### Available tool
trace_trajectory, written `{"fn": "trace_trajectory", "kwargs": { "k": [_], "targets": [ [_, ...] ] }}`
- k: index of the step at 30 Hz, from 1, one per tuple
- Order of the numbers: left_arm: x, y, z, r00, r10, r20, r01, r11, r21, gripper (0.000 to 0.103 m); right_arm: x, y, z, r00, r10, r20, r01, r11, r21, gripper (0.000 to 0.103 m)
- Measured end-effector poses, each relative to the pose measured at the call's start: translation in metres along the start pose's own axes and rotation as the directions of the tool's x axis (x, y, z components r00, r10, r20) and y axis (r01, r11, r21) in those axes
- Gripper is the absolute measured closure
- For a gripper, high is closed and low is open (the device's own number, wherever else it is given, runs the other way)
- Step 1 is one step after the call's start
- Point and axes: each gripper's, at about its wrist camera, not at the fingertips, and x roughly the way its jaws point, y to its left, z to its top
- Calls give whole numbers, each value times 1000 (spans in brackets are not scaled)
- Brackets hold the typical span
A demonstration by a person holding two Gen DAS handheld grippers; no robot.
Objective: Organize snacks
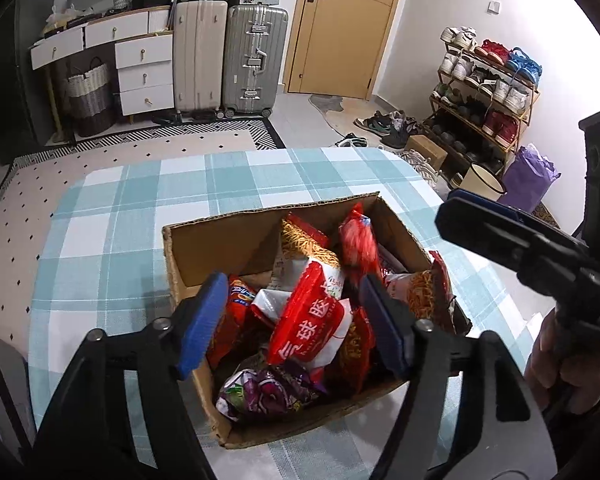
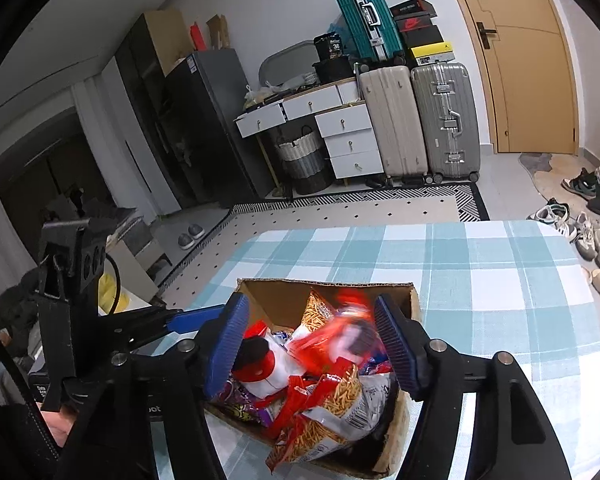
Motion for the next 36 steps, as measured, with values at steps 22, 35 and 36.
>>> {"fn": "trace_trajectory", "kwargs": {
  "k": [22, 35, 36],
  "targets": [
    [-44, -8, -2, 996, 66, 65, -66, 998, -3, 23, -25, 9, 0, 999, -15, 36, 15, 1000, -19, 36],
    [-75, -12, -11, 990, 101, 103, -100, 995, -12, 3, -50, 21, -5, 997, -24, 77, 27, 999, -37, 21],
    [-79, -13, -12, 988, 105, 115, -104, 995, -14, 2, -52, 23, -5, 996, -28, 80, 31, 999, -38, 20]
  ]
}}
